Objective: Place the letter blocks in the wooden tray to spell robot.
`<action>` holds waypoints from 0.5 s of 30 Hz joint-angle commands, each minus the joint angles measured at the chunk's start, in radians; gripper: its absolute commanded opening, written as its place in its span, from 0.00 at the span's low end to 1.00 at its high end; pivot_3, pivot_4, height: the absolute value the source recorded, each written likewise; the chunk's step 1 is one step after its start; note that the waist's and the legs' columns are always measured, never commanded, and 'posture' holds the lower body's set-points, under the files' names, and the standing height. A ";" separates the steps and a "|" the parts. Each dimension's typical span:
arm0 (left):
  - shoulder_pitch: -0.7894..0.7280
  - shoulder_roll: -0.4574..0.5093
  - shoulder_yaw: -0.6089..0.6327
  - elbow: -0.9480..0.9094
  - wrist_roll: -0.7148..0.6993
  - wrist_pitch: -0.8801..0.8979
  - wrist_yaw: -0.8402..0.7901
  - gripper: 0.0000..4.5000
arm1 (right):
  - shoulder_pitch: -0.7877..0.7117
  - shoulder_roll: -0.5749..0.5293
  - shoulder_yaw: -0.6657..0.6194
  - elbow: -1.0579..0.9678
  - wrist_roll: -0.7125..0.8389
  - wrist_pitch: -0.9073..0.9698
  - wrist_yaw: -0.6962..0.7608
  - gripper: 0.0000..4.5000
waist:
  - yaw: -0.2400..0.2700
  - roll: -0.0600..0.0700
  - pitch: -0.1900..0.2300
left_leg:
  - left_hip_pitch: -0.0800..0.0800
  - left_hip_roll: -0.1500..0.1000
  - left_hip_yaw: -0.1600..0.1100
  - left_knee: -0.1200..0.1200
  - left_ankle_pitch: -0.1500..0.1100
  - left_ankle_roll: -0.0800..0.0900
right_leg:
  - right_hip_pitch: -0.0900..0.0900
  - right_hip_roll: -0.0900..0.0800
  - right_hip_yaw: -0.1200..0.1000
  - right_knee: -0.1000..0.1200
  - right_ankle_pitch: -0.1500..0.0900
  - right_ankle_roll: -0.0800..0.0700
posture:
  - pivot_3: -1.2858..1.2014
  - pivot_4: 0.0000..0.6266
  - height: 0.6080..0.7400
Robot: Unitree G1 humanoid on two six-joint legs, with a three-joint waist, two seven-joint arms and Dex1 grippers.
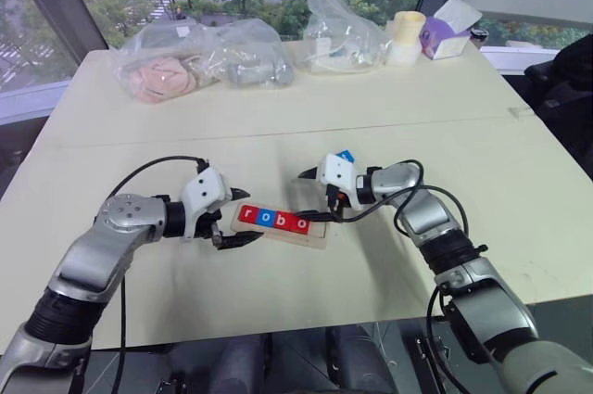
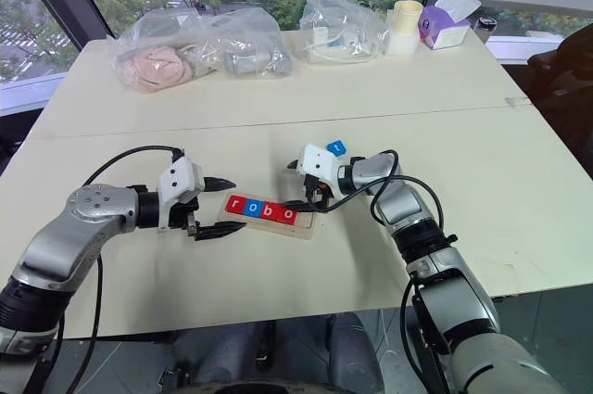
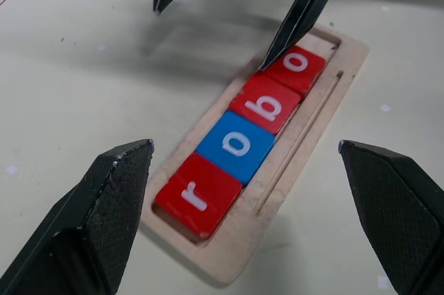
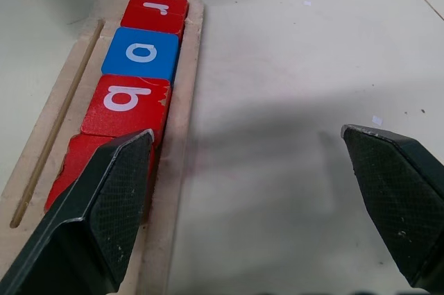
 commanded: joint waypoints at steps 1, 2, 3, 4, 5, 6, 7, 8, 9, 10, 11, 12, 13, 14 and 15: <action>-0.013 0.007 0.018 -0.073 -0.021 0.045 0.018 1.00 | -0.026 -0.005 -0.029 -0.022 0.011 -0.018 -0.032 0.99 | 0.000 0.000 0.000 | 0.000 0.000 0.000 0.000 0.000 0.000 | 0.000 0.000 0.000 0.000 0.000 0.000 | 0.52 0.24 1.00; -0.022 0.005 0.019 -0.087 -0.029 0.065 0.022 1.00 | -0.037 -0.008 -0.047 -0.018 0.014 -0.014 -0.054 0.99 | 0.000 0.000 0.000 | 0.000 0.000 0.000 0.000 0.000 0.000 | 0.000 0.000 0.000 0.000 0.000 0.000 | 0.52 0.24 1.00; -0.029 0.003 0.023 -0.096 -0.039 0.080 0.025 1.00 | -0.047 -0.009 -0.068 -0.019 0.022 -0.002 -0.076 0.99 | 0.000 0.000 0.000 | 0.000 0.000 0.000 0.000 0.000 0.000 | 0.000 0.000 0.000 0.000 0.000 0.000 | 0.52 0.24 1.00; -0.038 -0.003 0.037 -0.106 -0.054 0.095 0.034 1.00 | -0.055 -0.007 -0.102 -0.032 0.042 0.037 -0.110 0.99 | 0.001 0.000 0.000 | 0.000 0.000 0.000 0.000 0.000 0.000 | 0.000 0.000 0.000 0.000 0.000 0.000 | 0.52 0.24 1.00; -0.048 -0.012 0.052 -0.113 -0.072 0.113 0.047 1.00 | -0.060 -0.004 -0.134 -0.048 0.061 0.078 -0.140 0.99 | 0.002 0.000 0.000 | 0.000 0.000 0.000 0.000 0.000 0.000 | 0.000 0.000 0.000 0.000 0.000 0.000 | 0.52 0.24 1.00; -0.062 -0.027 0.074 -0.116 -0.095 0.135 0.068 1.00 | -0.059 0.002 -0.171 -0.072 0.085 0.133 -0.179 0.99 | 0.004 0.000 0.000 | 0.000 0.000 0.000 0.000 0.000 0.000 | 0.000 0.000 0.000 0.000 0.000 0.000 | 0.52 0.24 1.00; -0.075 -0.042 0.093 -0.117 -0.116 0.152 0.088 1.00 | -0.055 0.007 -0.201 -0.096 0.102 0.183 -0.219 0.99 | 0.006 0.000 0.000 | 0.000 0.000 0.000 0.000 0.000 0.000 | 0.000 0.000 0.000 0.000 0.000 0.000 | 0.52 0.24 1.00; -0.089 -0.055 0.109 -0.115 -0.130 0.164 0.104 1.00 | -0.050 0.018 -0.237 -0.123 0.118 0.250 -0.274 0.99 | 0.006 0.000 0.000 | 0.000 0.000 -0.001 0.001 0.000 0.000 | 0.000 0.000 0.000 0.000 0.000 0.000 | 0.52 0.24 1.00; -0.096 -0.060 0.118 -0.115 -0.137 0.171 0.114 1.00 | -0.044 0.028 -0.262 -0.147 0.130 0.306 -0.319 0.99 | 0.005 0.000 0.000 | 0.000 0.000 -0.001 0.001 0.000 0.000 | 0.000 0.000 0.000 0.000 0.001 0.002 | 0.52 0.24 1.00; -0.102 -0.062 0.119 -0.103 -0.123 0.155 0.123 1.00 | -0.036 0.041 -0.290 -0.175 0.132 0.367 -0.382 0.99 | 0.005 0.000 0.000 | 0.000 0.000 -0.001 0.000 0.000 0.000 | 0.000 0.000 0.000 0.000 0.001 0.002 | 0.52 0.24 1.00; -0.105 -0.061 0.119 -0.091 -0.110 0.142 0.129 1.00 | -0.029 0.053 -0.313 -0.201 0.131 0.421 -0.440 0.99 | 0.003 0.000 0.000 | 0.000 0.000 -0.001 0.000 0.000 0.000 | 0.000 0.000 0.000 0.000 0.001 0.002 | 0.52 0.24 1.00; -0.104 -0.061 0.122 -0.078 -0.104 0.127 0.131 1.00 | -0.022 0.069 -0.340 -0.225 0.131 0.491 -0.506 0.99 | 0.001 0.000 0.000 | 0.000 0.000 -0.001 0.000 0.000 0.000 | 0.000 0.000 0.000 0.000 0.001 0.002 | 0.52 0.24 1.00; -0.105 -0.066 0.127 -0.065 -0.102 0.115 0.135 1.00 | -0.017 0.084 -0.360 -0.247 0.130 0.549 -0.562 0.99 | 0.000 0.000 0.000 | 0.000 0.000 -0.001 0.000 0.000 0.000 | 0.000 0.000 0.000 0.000 0.001 0.002 | 0.52 0.24 1.00; -0.107 -0.071 0.131 -0.053 -0.104 0.106 0.139 1.00 | -0.011 0.095 -0.371 -0.266 0.131 0.590 -0.599 0.99 | 0.000 0.000 0.000 | 0.000 0.000 0.000 -0.001 0.000 0.000 | 0.000 0.000 0.000 0.000 0.001 0.002 | 0.52 0.24 1.00; -0.111 -0.078 0.135 -0.041 -0.106 0.097 0.144 1.00 | -0.005 0.106 -0.379 -0.281 0.132 0.621 -0.630 0.99 | 0.001 0.000 0.000 | 0.000 0.000 -0.001 -0.001 0.000 0.000 | 0.000 0.000 0.000 0.000 0.001 0.002 | 0.52 0.24 1.00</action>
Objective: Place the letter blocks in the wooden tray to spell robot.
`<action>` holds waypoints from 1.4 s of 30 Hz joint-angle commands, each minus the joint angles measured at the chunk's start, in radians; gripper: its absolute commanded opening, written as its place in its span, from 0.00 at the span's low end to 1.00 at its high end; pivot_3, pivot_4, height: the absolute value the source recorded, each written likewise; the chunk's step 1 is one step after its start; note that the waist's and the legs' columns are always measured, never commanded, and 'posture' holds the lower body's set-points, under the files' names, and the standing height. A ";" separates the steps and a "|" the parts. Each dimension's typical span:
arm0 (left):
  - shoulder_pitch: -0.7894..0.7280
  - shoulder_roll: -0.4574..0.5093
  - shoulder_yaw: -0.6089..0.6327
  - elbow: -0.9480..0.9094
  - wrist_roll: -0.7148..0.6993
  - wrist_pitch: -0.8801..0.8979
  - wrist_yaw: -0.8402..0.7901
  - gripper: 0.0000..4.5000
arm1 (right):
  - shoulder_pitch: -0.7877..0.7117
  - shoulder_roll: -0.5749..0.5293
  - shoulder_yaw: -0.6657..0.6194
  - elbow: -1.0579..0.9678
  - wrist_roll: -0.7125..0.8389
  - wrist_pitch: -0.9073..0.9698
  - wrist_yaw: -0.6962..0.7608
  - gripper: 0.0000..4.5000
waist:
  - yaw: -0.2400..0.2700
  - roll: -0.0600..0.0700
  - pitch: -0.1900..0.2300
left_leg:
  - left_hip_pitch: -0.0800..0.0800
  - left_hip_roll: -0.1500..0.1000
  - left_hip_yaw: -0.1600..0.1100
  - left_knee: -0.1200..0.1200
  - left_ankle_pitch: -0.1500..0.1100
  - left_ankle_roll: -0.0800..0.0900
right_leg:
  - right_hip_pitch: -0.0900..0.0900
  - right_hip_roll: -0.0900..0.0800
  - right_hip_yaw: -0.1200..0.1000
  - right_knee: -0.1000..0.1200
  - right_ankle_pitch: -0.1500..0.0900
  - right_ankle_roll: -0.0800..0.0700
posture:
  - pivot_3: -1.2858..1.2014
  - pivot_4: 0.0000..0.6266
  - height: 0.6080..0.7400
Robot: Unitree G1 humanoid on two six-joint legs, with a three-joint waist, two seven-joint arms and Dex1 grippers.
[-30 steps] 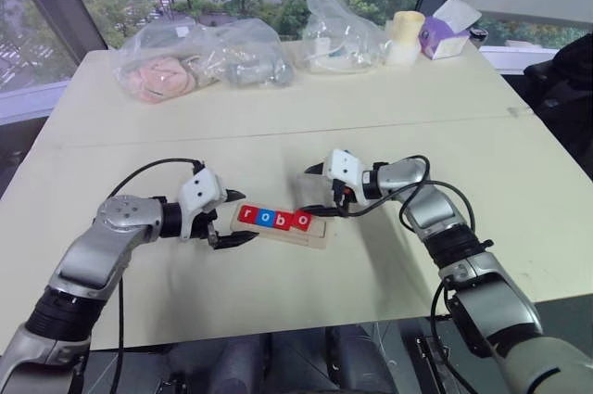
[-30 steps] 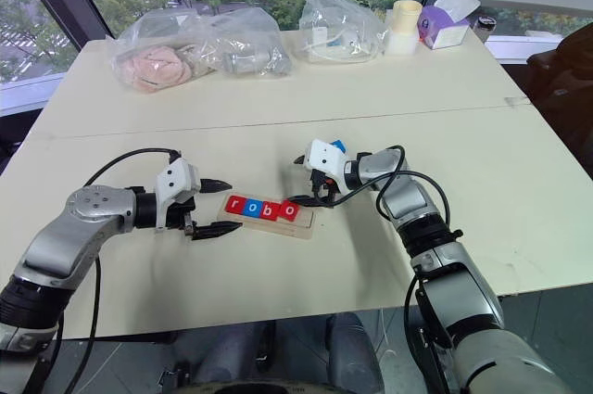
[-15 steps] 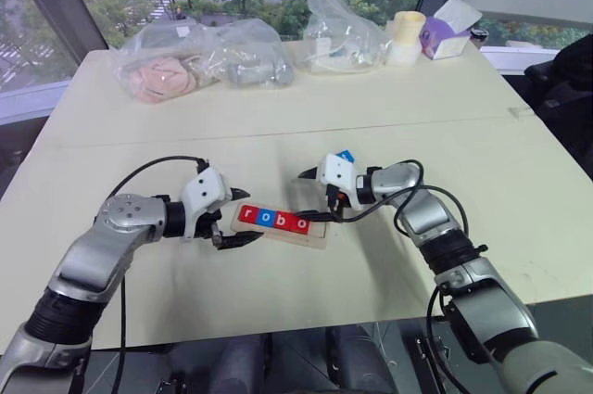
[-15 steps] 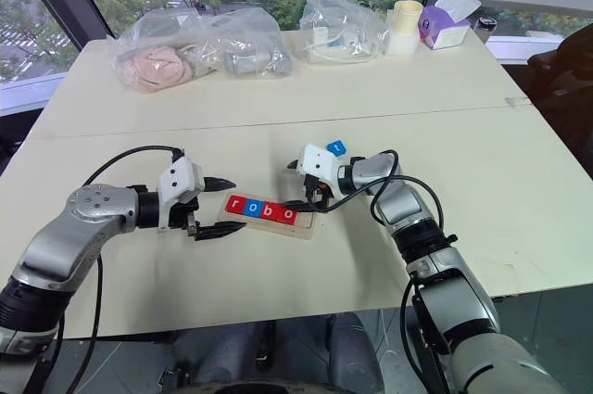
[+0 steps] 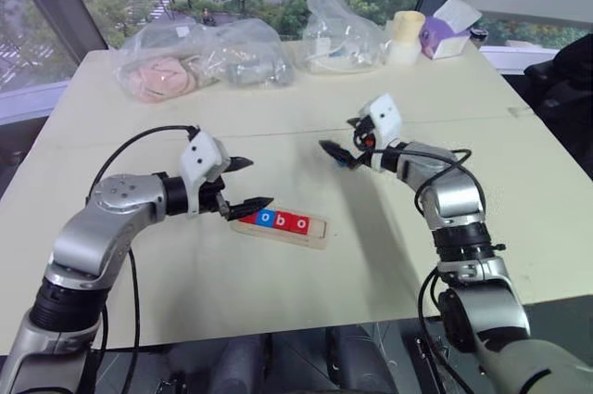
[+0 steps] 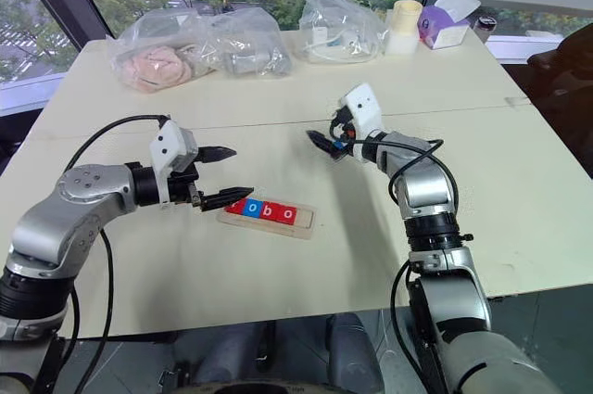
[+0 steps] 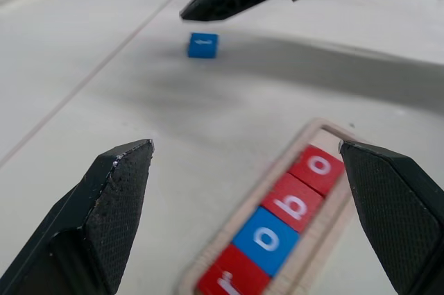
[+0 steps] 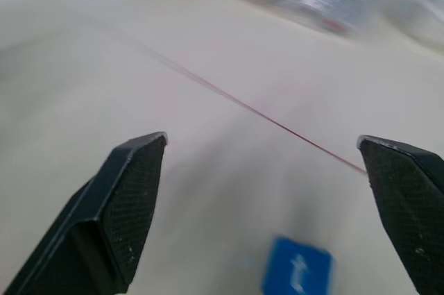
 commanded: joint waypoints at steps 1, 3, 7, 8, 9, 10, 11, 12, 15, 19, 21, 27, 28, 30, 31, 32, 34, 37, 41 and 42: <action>-0.020 -0.020 0.043 0.033 0.000 -0.047 0.021 1.00 | 0.012 0.043 -0.053 -0.089 0.019 0.138 -0.143 0.99 | 0.002 0.000 0.000 | 0.000 0.000 0.000 0.000 0.000 0.000 | 0.000 0.000 0.000 0.000 0.000 -0.001 | 0.52 0.24 1.00; -0.032 -0.035 0.043 0.067 0.011 -0.066 0.038 1.00 | 0.029 0.068 -0.051 -0.088 0.017 0.171 -0.187 0.99 | 0.002 0.000 0.000 | 0.000 0.000 0.000 0.000 0.000 0.000 | 0.000 0.000 0.000 0.000 -0.001 -0.001 | 0.52 0.24 1.00; -0.024 -0.033 0.037 0.107 0.014 -0.066 0.039 1.00 | 0.038 0.095 -0.018 -0.034 -0.009 0.173 -0.243 0.99 | -0.001 0.000 0.000 | 0.000 0.000 0.001 0.000 0.000 0.000 | 0.000 0.000 0.000 0.000 -0.001 -0.001 | 0.52 0.24 1.00; -0.021 -0.030 0.033 0.113 0.019 -0.069 0.036 1.00 | 0.036 0.096 -0.013 -0.023 -0.009 0.169 -0.249 0.99 | -0.001 0.000 0.000 | 0.000 -0.001 0.001 0.000 0.000 0.000 | 0.000 0.000 0.000 0.000 -0.001 -0.001 | 0.52 0.24 1.00; -0.017 -0.026 0.027 0.120 0.028 -0.080 0.030 1.00 | 0.033 0.096 0.000 0.008 -0.022 0.150 -0.260 0.99 | -0.001 0.000 0.000 | 0.000 -0.001 0.001 0.000 0.000 0.000 | 0.000 0.000 0.000 0.000 -0.001 -0.001 | 0.52 0.24 1.00; -0.012 -0.024 0.022 0.126 0.036 -0.090 0.025 1.00 | 0.026 0.096 0.008 0.048 -0.033 0.129 -0.275 0.99 | -0.001 0.000 0.000 | 0.000 -0.001 0.001 0.000 0.000 0.000 | 0.000 0.000 0.000 0.000 0.000 -0.001 | 0.52 0.24 1.00; -0.009 -0.022 0.017 0.131 0.043 -0.100 0.020 1.00 | 0.019 0.095 0.016 0.087 -0.046 0.106 -0.291 0.99 | -0.001 0.000 0.000 | 0.000 -0.001 0.001 0.000 0.000 0.000 | 0.000 0.000 0.000 0.000 0.000 -0.001 | 0.52 0.24 1.00; -0.007 -0.022 0.014 0.135 0.048 -0.107 0.017 1.00 | 0.013 0.095 0.021 0.113 -0.053 0.088 -0.302 0.99 | -0.001 0.000 0.000 | 0.000 -0.001 0.001 0.000 0.000 0.000 | 0.000 0.000 0.000 0.000 0.000 -0.001 | 0.52 0.24 1.00; 0.000 -0.029 0.010 0.129 0.052 -0.111 0.018 1.00 | -0.010 0.106 0.026 0.184 -0.054 0.045 -0.315 0.88 | -0.002 0.000 0.000 | 0.000 -0.001 0.002 0.000 0.000 0.000 | 0.001 0.000 0.000 0.000 -0.001 -0.001 | 0.52 0.24 1.00; 0.012 -0.029 0.009 0.116 0.054 -0.108 0.025 1.00 | -0.015 0.109 0.043 0.208 -0.064 0.014 -0.320 0.46 | -0.003 0.000 0.000 | 0.001 -0.001 0.002 0.000 0.000 0.000 | 0.001 0.000 0.000 0.000 -0.001 -0.001 | 0.52 0.24 1.00; 0.020 -0.028 0.011 0.106 0.053 -0.105 0.027 1.00 | -0.013 0.106 0.057 0.190 -0.071 0.017 -0.322 0.26 | -0.003 0.000 0.000 | 0.001 0.000 0.002 0.000 0.000 0.000 | 0.001 0.000 0.001 0.000 0.000 -0.001 | 0.52 0.24 1.00; 0.038 -0.028 -0.008 0.062 0.059 -0.109 0.025 1.00 | 0.017 0.119 0.010 0.040 -0.071 0.075 -0.418 0.27 | -0.002 0.000 0.000 | 0.001 0.000 0.001 0.000 0.000 0.000 | 0.001 0.000 0.001 0.000 -0.001 -0.001 | 0.52 0.24 1.00; 0.040 -0.028 -0.015 0.052 0.062 -0.109 0.023 1.00 | 0.035 0.125 -0.021 -0.031 -0.066 0.114 -0.455 0.27 | -0.001 0.000 0.000 | 0.001 0.000 0.001 -0.001 0.000 0.000 | 0.001 0.000 0.001 0.000 -0.001 -0.001 | 0.52 0.24 1.00; 0.050 -0.026 -0.032 0.031 0.067 -0.110 0.016 1.00 | 0.089 0.145 -0.069 -0.188 -0.053 0.216 -0.507 0.27 | 0.004 0.000 0.000 | 0.000 0.000 0.001 -0.001 0.000 0.000 | 0.000 0.000 0.001 0.000 -0.001 -0.001 | 0.52 0.24 1.00; 0.054 -0.028 -0.041 0.021 0.069 -0.110 0.012 1.00 | 0.127 0.160 -0.088 -0.283 -0.042 0.284 -0.525 0.27 | 0.004 0.000 0.000 | -0.001 0.000 0.001 -0.001 0.000 0.000 | -0.001 0.000 0.001 0.000 -0.001 -0.001 | 0.52 0.24 1.00; 0.057 -0.031 -0.048 0.015 0.069 -0.109 0.011 1.00 | 0.163 0.176 -0.101 -0.363 -0.036 0.343 -0.541 0.27 | 0.008 0.000 0.000 | -0.001 0.000 0.001 -0.001 0.000 0.000 | 0.000 -0.001 0.001 0.000 -0.001 -0.001 | 0.52 0.24 1.00; 0.054 -0.041 -0.066 0.012 0.074 -0.114 0.012 1.00 | 0.234 0.227 -0.137 -0.525 -0.023 0.495 -0.578 0.27 | 0.007 0.000 0.000 | -0.001 0.000 0.000 0.000 0.000 0.000 | 0.000 -0.001 0.000 -0.001 -0.001 -0.002 | 0.52 0.24 1.00; 0.039 -0.057 -0.086 0.022 0.075 -0.120 0.010 1.00 | 0.322 0.267 -0.144 -0.711 -0.034 0.659 -0.613 0.27 | 0.005 0.000 0.000 | -0.001 0.000 0.000 0.000 0.000 0.000 | 0.000 -0.001 0.000 -0.001 -0.002 -0.003 | 0.52 0.24 1.00; 0.025 -0.063 -0.116 0.048 0.099 -0.138 -0.003 1.00 | 0.383 0.295 -0.125 -0.818 -0.031 0.765 -0.618 0.27 | 0.000 0.001 0.000 | -0.001 0.001 0.000 0.000 0.000 0.000 | -0.001 -0.001 0.000 -0.001 -0.002 -0.003 | 0.52 0.24 1.00; 0.023 -0.064 -0.125 0.058 0.110 -0.149 -0.007 1.00 | 0.392 0.302 -0.121 -0.825 -0.033 0.779 -0.621 0.27 | 0.000 0.001 0.000 | -0.001 0.001 0.000 -0.001 0.000 0.000 | -0.001 -0.001 0.000 -0.001 -0.002 -0.003 | 0.52 0.24 1.00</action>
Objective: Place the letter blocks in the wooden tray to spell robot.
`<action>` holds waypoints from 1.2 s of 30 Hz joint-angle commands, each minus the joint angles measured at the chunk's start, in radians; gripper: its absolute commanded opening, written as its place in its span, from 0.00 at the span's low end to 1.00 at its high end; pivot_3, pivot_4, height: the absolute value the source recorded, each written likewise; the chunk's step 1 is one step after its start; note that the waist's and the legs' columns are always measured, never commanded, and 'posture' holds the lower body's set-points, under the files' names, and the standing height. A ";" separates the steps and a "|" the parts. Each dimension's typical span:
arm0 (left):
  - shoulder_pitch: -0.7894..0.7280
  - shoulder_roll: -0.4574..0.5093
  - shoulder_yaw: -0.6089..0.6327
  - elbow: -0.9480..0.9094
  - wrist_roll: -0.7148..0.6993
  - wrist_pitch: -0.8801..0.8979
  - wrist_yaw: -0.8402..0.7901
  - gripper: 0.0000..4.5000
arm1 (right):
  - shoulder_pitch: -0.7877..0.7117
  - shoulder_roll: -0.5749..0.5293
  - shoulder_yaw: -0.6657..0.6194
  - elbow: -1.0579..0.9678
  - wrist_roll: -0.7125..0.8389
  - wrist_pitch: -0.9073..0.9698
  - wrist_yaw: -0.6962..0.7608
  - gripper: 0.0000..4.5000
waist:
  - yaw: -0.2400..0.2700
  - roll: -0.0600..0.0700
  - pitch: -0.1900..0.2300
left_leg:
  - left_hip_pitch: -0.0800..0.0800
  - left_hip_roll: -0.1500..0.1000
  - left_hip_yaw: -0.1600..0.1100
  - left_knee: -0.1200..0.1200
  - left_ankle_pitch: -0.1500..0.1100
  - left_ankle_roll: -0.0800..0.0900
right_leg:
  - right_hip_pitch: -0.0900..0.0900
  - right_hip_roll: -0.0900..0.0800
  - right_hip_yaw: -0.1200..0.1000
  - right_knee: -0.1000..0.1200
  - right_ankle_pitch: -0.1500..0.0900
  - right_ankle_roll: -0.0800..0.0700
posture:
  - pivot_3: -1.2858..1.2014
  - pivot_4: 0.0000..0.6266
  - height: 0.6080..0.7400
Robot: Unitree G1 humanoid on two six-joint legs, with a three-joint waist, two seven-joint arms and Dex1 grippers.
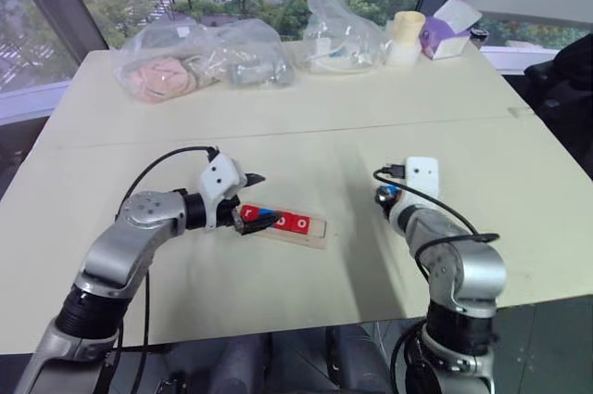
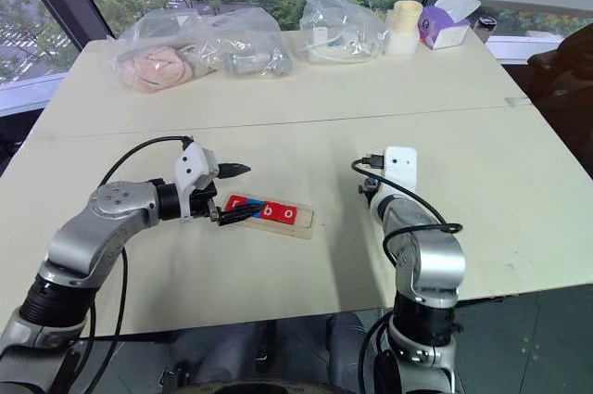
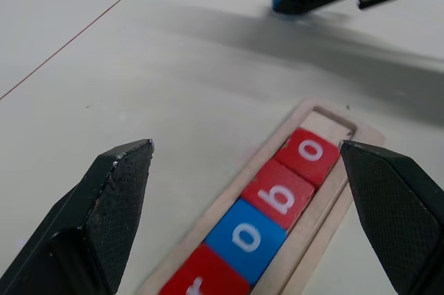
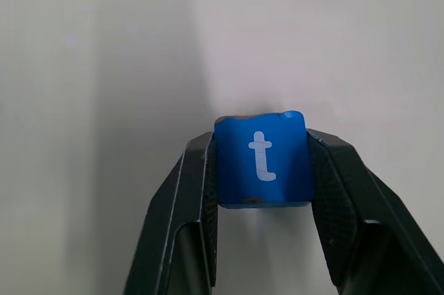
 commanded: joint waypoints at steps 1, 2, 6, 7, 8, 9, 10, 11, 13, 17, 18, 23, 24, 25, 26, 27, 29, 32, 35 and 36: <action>-0.020 0.004 -0.021 0.009 0.034 -0.045 -0.013 1.00 | 0.012 0.024 0.021 -0.079 0.005 0.050 -0.010 0.27 | 0.000 0.000 0.000 | 0.000 0.000 0.000 0.000 0.000 0.000 | 0.000 0.000 0.000 0.000 0.000 0.000 | 0.52 0.24 1.00; -0.021 0.005 -0.027 0.015 0.040 -0.050 -0.016 1.00 | 0.024 0.023 0.040 -0.087 0.004 0.061 -0.010 0.27 | 0.000 0.000 0.000 | 0.000 0.000 0.000 0.000 0.000 0.000 | 0.000 0.000 0.000 0.000 0.000 0.000 | 0.52 0.24 1.00; -0.032 0.010 -0.034 0.032 0.052 -0.060 -0.038 1.00 | 0.044 0.057 0.077 -0.104 0.012 0.091 -0.007 0.27 | 0.000 0.000 0.000 | -0.001 0.000 0.000 0.000 0.000 0.000 | -0.001 0.000 0.000 -0.001 0.000 0.000 | 0.52 0.24 1.00; -0.039 0.010 -0.032 0.040 0.054 -0.062 -0.042 1.00 | 0.041 0.063 0.073 -0.101 0.012 0.094 -0.007 0.27 | 0.001 0.000 0.000 | -0.001 0.000 0.000 0.000 0.000 0.000 | -0.001 0.000 0.000 -0.001 0.000 0.000 | 0.52 0.24 1.00; -0.044 0.010 -0.031 0.047 0.055 -0.064 -0.046 1.00 | 0.041 0.074 0.065 -0.100 0.014 0.094 -0.007 0.38 | 0.001 0.000 0.000 | -0.001 0.000 0.000 0.000 0.000 0.000 | -0.001 0.000 0.000 -0.001 0.000 0.000 | 0.52 0.24 1.00; -0.051 0.009 -0.029 0.056 0.056 -0.066 -0.050 1.00 | 0.040 0.079 0.063 -0.098 0.018 0.095 -0.001 0.50 | 0.001 0.000 0.000 | -0.001 0.000 0.000 0.000 0.000 0.000 | -0.001 0.000 0.000 -0.001 0.000 0.000 | 0.52 0.24 1.00; -0.055 0.009 -0.028 0.061 0.057 -0.066 -0.053 1.00 | 0.040 0.081 0.062 -0.096 0.019 0.099 0.001 0.57 | 0.001 0.000 0.000 | -0.001 0.000 0.000 0.000 0.000 0.000 | -0.001 0.000 0.000 -0.001 0.000 0.000 | 0.52 0.24 1.00; -0.059 0.009 -0.026 0.066 0.058 -0.067 -0.056 1.00 | 0.039 0.083 0.062 -0.094 0.016 0.102 0.000 0.67 | 0.001 0.000 0.000 | -0.001 0.000 0.000 0.000 0.000 0.000 | -0.001 0.000 0.000 -0.001 0.000 0.000 | 0.52 0.24 1.00; -0.063 0.010 -0.022 0.071 0.058 -0.067 -0.060 1.00 | 0.034 0.075 0.065 -0.088 0.013 0.104 -0.002 0.91 | 0.001 0.000 0.000 | -0.001 0.000 0.000 0.000 0.000 0.000 | -0.001 0.000 0.000 -0.001 0.000 0.000 | 0.52 0.24 1.00; -0.052 0.034 -0.001 0.061 0.047 -0.062 -0.081 1.00 | -0.027 0.089 -0.045 -0.102 0.041 0.075 0.016 0.98 | 0.002 0.000 0.000 | -0.001 0.000 0.000 0.000 0.000 0.000 | -0.001 -0.001 0.000 -0.002 0.000 0.000 | 0.52 0.24 1.00; -0.051 0.044 0.006 0.060 0.041 -0.062 -0.092 1.00 | -0.043 0.041 -0.053 -0.098 0.054 0.055 0.047 0.98 | 0.002 0.000 0.000 | -0.002 0.000 -0.001 0.000 0.000 0.000 | -0.001 -0.001 0.000 -0.002 0.000 0.000 | 0.52 0.24 1.00; -0.059 0.088 0.035 0.035 -0.020 -0.044 -0.170 1.00 | -0.050 -0.270 -0.065 0.011 0.182 -0.160 0.366 0.98 | 0.002 0.000 0.000 | -0.003 0.000 0.000 0.000 0.000 0.000 | -0.001 -0.001 -0.002 -0.005 0.000 0.000 | 0.52 0.24 1.00; -0.056 0.103 0.038 0.019 -0.040 -0.033 -0.195 1.00 | -0.034 -0.359 -0.055 0.048 0.215 -0.244 0.488 0.98 | 0.001 0.000 0.000 | -0.004 0.000 0.000 -0.001 0.000 0.000 | -0.001 -0.001 -0.002 -0.006 0.000 0.000 | 0.52 0.24 1.00; -0.053 0.116 0.039 0.004 -0.057 -0.024 -0.215 1.00 | -0.012 -0.444 -0.039 0.084 0.234 -0.334 0.603 0.98 | 0.002 0.000 0.000 | -0.005 0.000 0.000 -0.001 0.000 0.000 | -0.001 -0.001 -0.002 -0.007 0.000 0.000 | 0.52 0.24 1.00; -0.049 0.129 0.039 -0.011 -0.071 -0.015 -0.232 1.00 | 0.017 -0.517 -0.030 0.122 0.252 -0.437 0.720 0.98 | 0.002 0.000 0.000 | -0.006 0.000 0.000 -0.001 -0.001 0.001 | -0.001 -0.001 -0.002 -0.009 0.000 0.001 | 0.52 0.24 1.00; -0.044 0.141 0.039 -0.025 -0.084 -0.006 -0.247 1.00 | 0.046 -0.581 -0.023 0.163 0.262 -0.532 0.820 0.98 | 0.002 0.000 0.000 | -0.006 0.000 0.000 -0.002 -0.001 0.001 | -0.001 -0.001 -0.003 -0.010 0.000 0.001 | 0.52 0.24 1.00; -0.034 0.168 0.041 -0.062 -0.114 0.019 -0.274 1.00 | 0.088 -0.680 -0.026 0.282 0.277 -0.704 0.993 0.98 | 0.002 0.000 0.001 | -0.007 0.000 0.001 -0.001 -0.002 0.004 | 0.000 -0.001 -0.003 -0.012 0.000 0.002 | 0.52 0.24 1.00; -0.009 0.214 0.025 -0.110 -0.109 0.018 -0.304 1.00 | 0.095 -0.799 0.017 0.443 0.271 -0.906 1.208 0.98 | -0.002 -0.001 0.001 | -0.006 0.000 0.003 -0.001 -0.003 0.005 | 0.000 -0.001 -0.002 -0.012 0.000 0.002 | 0.52 0.24 1.00; 0.011 0.225 0.023 -0.165 -0.128 0.047 -0.296 1.00 | 0.018 -0.853 0.132 0.656 0.182 -1.127 1.335 0.98 | -0.004 -0.001 0.001 | -0.005 0.000 0.004 0.001 -0.003 0.005 | 0.001 -0.001 -0.001 -0.012 0.000 0.003 | 0.52 0.24 1.00; 0.014 0.226 0.024 -0.171 -0.129 0.050 -0.291 1.00 | -0.004 -0.853 0.156 0.703 0.169 -1.166 1.356 0.98 | -0.004 -0.001 0.001 | -0.004 0.001 0.004 0.001 -0.003 0.005 | 0.002 -0.001 -0.001 -0.012 0.000 0.003 | 0.52 0.24 1.00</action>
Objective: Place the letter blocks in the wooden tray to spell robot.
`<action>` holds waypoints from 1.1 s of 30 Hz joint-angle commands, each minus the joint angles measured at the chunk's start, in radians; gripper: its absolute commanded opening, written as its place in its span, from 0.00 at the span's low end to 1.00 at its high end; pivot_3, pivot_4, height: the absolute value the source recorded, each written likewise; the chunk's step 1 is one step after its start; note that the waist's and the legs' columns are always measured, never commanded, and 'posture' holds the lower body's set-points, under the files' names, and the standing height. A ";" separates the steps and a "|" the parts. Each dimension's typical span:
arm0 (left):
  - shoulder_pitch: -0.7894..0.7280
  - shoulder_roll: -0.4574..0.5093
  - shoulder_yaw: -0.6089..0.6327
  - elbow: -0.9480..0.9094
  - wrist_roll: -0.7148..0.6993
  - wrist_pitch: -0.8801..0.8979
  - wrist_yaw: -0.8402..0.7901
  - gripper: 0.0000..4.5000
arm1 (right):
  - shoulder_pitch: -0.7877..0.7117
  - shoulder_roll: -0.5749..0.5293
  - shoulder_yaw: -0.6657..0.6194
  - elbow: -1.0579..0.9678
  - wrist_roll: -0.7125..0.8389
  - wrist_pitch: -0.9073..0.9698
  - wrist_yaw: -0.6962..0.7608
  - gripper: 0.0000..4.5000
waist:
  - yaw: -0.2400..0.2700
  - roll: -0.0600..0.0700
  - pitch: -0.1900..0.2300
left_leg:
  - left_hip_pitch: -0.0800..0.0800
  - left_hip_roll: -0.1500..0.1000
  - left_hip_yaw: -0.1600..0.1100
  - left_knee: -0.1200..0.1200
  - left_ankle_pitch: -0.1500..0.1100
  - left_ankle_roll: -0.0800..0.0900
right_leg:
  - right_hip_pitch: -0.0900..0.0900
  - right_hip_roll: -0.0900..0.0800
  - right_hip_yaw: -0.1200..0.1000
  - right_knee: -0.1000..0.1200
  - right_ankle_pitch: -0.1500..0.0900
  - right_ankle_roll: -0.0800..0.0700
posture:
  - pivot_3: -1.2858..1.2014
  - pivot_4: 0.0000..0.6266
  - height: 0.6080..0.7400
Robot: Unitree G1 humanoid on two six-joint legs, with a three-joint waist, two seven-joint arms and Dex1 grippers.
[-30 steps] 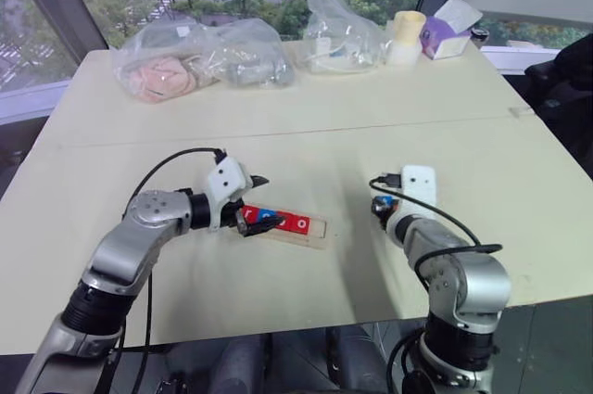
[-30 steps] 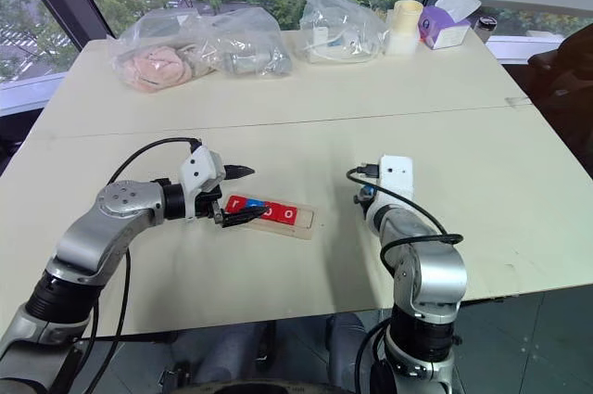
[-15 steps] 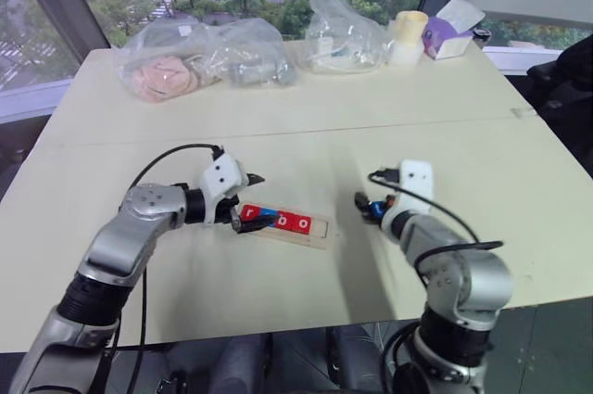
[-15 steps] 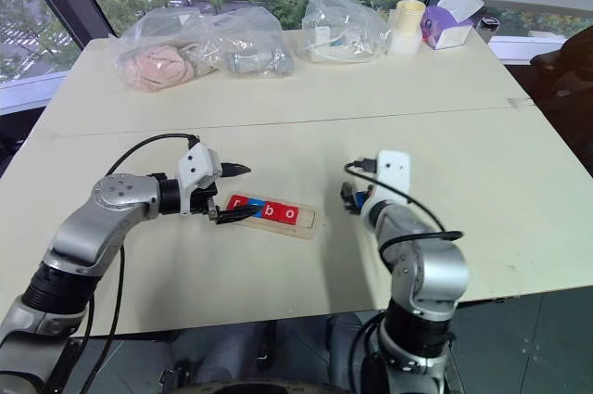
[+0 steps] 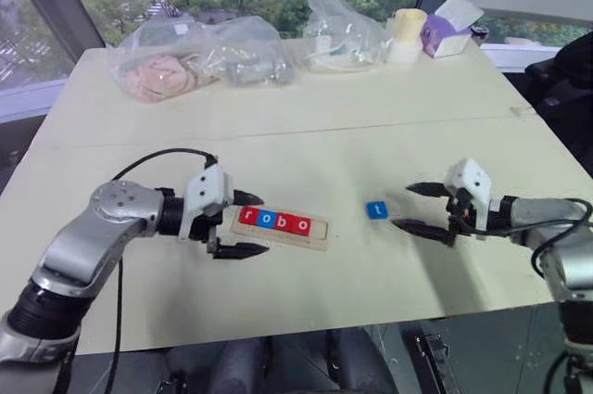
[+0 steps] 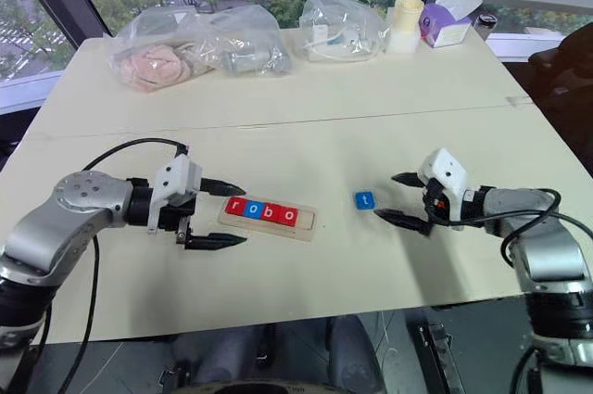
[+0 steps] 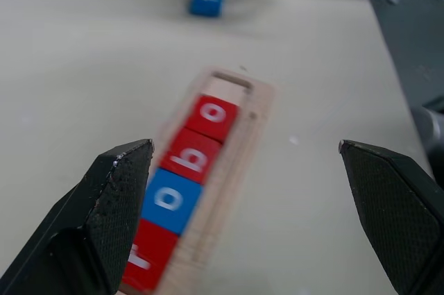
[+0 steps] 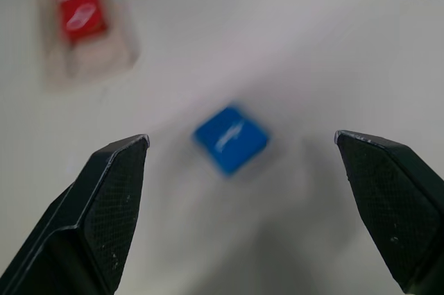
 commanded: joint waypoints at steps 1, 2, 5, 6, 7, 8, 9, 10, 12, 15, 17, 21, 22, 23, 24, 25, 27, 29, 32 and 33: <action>0.000 0.009 0.011 -0.057 -0.018 0.015 0.010 1.00 | -0.087 -0.001 0.081 0.159 -0.057 -0.193 0.100 0.98 | 0.001 0.000 0.000 | 0.001 0.000 0.000 0.001 0.000 0.000 | 0.001 0.000 0.000 0.000 0.000 0.000 | 0.52 0.24 1.00; 0.003 0.006 0.017 -0.062 -0.020 0.024 0.022 1.00 | -0.125 0.018 0.106 0.226 -0.080 -0.239 0.100 0.98 | 0.002 0.000 0.000 | 0.001 0.001 0.000 0.001 0.000 0.000 | 0.001 0.000 0.000 0.000 0.000 0.000 | 0.52 0.24 1.00; 0.019 0.005 0.028 -0.082 -0.018 0.044 0.052 1.00 | -0.215 0.065 0.162 0.395 -0.127 -0.346 0.118 0.98 | 0.003 0.000 0.000 | 0.002 0.001 0.000 0.000 0.000 0.000 | 0.002 0.000 0.000 0.000 0.001 -0.001 | 0.52 0.24 1.00; 0.029 0.008 0.029 -0.095 -0.020 0.049 0.057 1.00 | -0.244 0.080 0.177 0.445 -0.139 -0.380 0.126 0.98 | 0.004 0.000 0.000 | 0.002 0.001 0.000 0.000 0.000 0.000 | 0.002 0.000 0.000 0.000 0.001 -0.001 | 0.52 0.24 1.00; 0.037 0.010 0.031 -0.110 -0.026 0.058 0.064 1.00 | -0.271 0.092 0.190 0.488 -0.150 -0.413 0.134 0.98 | 0.005 0.000 0.000 | 0.001 0.001 0.000 0.000 0.000 0.000 | 0.002 0.000 0.000 0.000 0.001 -0.001 | 0.52 0.24 1.00; 0.042 0.011 0.035 -0.122 -0.033 0.068 0.070 1.00 | -0.292 0.102 0.197 0.522 -0.157 -0.439 0.139 0.98 | 0.005 0.000 0.000 | 0.001 0.001 0.000 0.000 0.000 0.000 | 0.001 0.000 0.000 0.000 0.001 -0.001 | 0.52 0.24 1.00; 0.045 0.011 0.038 -0.131 -0.037 0.076 0.076 1.00 | -0.310 0.110 0.201 0.553 -0.160 -0.459 0.145 0.98 | 0.005 0.000 0.000 | 0.001 0.001 0.000 0.000 0.000 0.000 | 0.001 0.000 0.000 0.000 0.001 -0.001 | 0.52 0.24 1.00; 0.044 0.010 0.040 -0.141 -0.043 0.088 0.085 1.00 | -0.327 0.116 0.204 0.579 -0.162 -0.475 0.151 0.98 | 0.006 0.000 0.000 | 0.001 0.001 0.000 0.000 0.000 0.000 | 0.001 0.000 0.000 0.000 0.001 -0.001 | 0.52 0.24 1.00; 0.040 0.009 0.040 -0.155 -0.050 0.108 0.102 1.00 | -0.353 0.125 0.208 0.623 -0.166 -0.507 0.168 0.93 | 0.008 0.000 0.000 | 0.001 0.001 0.000 0.000 0.000 0.000 | 0.002 0.000 0.000 0.000 0.001 -0.001 | 0.52 0.24 1.00; 0.031 0.011 0.040 -0.170 -0.060 0.128 0.118 1.00 | -0.371 0.129 0.215 0.661 -0.162 -0.546 0.222 0.69 | 0.010 0.000 0.000 | 0.002 0.000 0.000 0.001 0.000 0.000 | 0.003 0.000 0.000 0.001 0.001 -0.001 | 0.52 0.24 1.00; 0.027 0.016 0.044 -0.171 -0.065 0.135 0.124 1.00 | -0.376 0.130 0.216 0.671 -0.163 -0.559 0.232 0.44 | 0.009 0.000 0.000 | 0.003 0.000 0.000 0.001 0.000 0.000 | 0.003 0.000 0.000 0.000 0.001 -0.001 | 0.52 0.24 1.00; 0.022 0.027 0.052 -0.154 -0.064 0.133 0.124 1.00 | -0.377 0.125 0.221 0.641 -0.184 -0.559 0.203 0.25 | 0.007 0.000 0.000 | 0.004 0.000 0.000 0.001 0.000 0.000 | 0.004 0.000 0.000 0.001 0.001 -0.001 | 0.52 0.24 1.00; 0.022 0.030 0.055 -0.147 -0.062 0.128 0.123 1.00 | -0.378 0.118 0.231 0.610 -0.210 -0.541 0.172 0.25 | 0.007 0.000 0.000 | 0.004 0.000 0.000 0.001 0.000 0.000 | 0.004 0.000 0.000 0.001 0.001 -0.001 | 0.52 0.24 1.00; 0.026 0.036 0.059 -0.140 -0.059 0.122 0.120 1.00 | -0.374 0.113 0.237 0.558 -0.220 -0.493 0.157 0.25 | 0.007 0.000 0.000 | 0.004 0.000 0.000 0.001 0.000 0.000 | 0.004 0.000 0.000 0.001 0.001 -0.001 | 0.52 0.24 1.00; 0.033 0.044 0.067 -0.129 -0.053 0.113 0.117 1.00 | -0.361 0.109 0.243 0.459 -0.201 -0.392 0.162 0.25 | 0.005 0.000 0.000 | 0.004 0.000 0.000 0.001 0.000 -0.001 | 0.004 0.000 0.000 0.001 0.001 -0.001 | 0.52 0.24 1.00; 0.040 0.053 0.072 -0.119 -0.046 0.104 0.113 1.00 | -0.344 0.104 0.249 0.362 -0.184 -0.305 0.166 0.25 | 0.005 0.000 0.000 | 0.004 0.000 0.000 0.001 0.000 -0.001 | 0.004 0.000 0.001 0.002 0.001 -0.001 | 0.52 0.24 1.00; 0.057 0.075 0.079 -0.098 -0.028 0.078 0.102 1.00 | -0.307 0.111 0.259 0.148 -0.143 -0.123 0.146 0.25 | 0.006 0.000 0.000 | 0.004 0.001 0.000 0.000 0.000 -0.001 | 0.002 0.000 0.001 0.003 0.001 -0.001 | 0.52 0.24 1.00; 0.063 0.085 0.079 -0.085 -0.023 0.063 0.098 1.00 | -0.284 0.126 0.269 0.009 -0.141 -0.004 0.094 0.25 | 0.008 0.000 0.000 | 0.004 0.001 0.000 -0.001 0.000 -0.001 | 0.001 0.000 0.001 0.005 0.001 -0.001 | 0.52 0.24 1.00; 0.058 0.085 0.072 -0.068 -0.018 0.053 0.096 1.00 | -0.262 0.149 0.302 -0.159 -0.129 0.157 0.032 0.25 | 0.012 0.000 0.000 | 0.003 0.001 0.000 0.000 0.000 -0.001 | 0.000 0.000 0.001 0.005 0.001 -0.001 | 0.52 0.24 1.00; 0.056 0.083 0.070 -0.066 -0.016 0.052 0.096 1.00 | -0.257 0.150 0.312 -0.196 -0.126 0.195 0.021 0.25 | 0.014 0.000 0.000 | 0.003 0.001 0.000 0.001 0.000 -0.001 | 0.001 -0.001 0.001 0.005 0.001 -0.001 | 0.52 0.24 1.00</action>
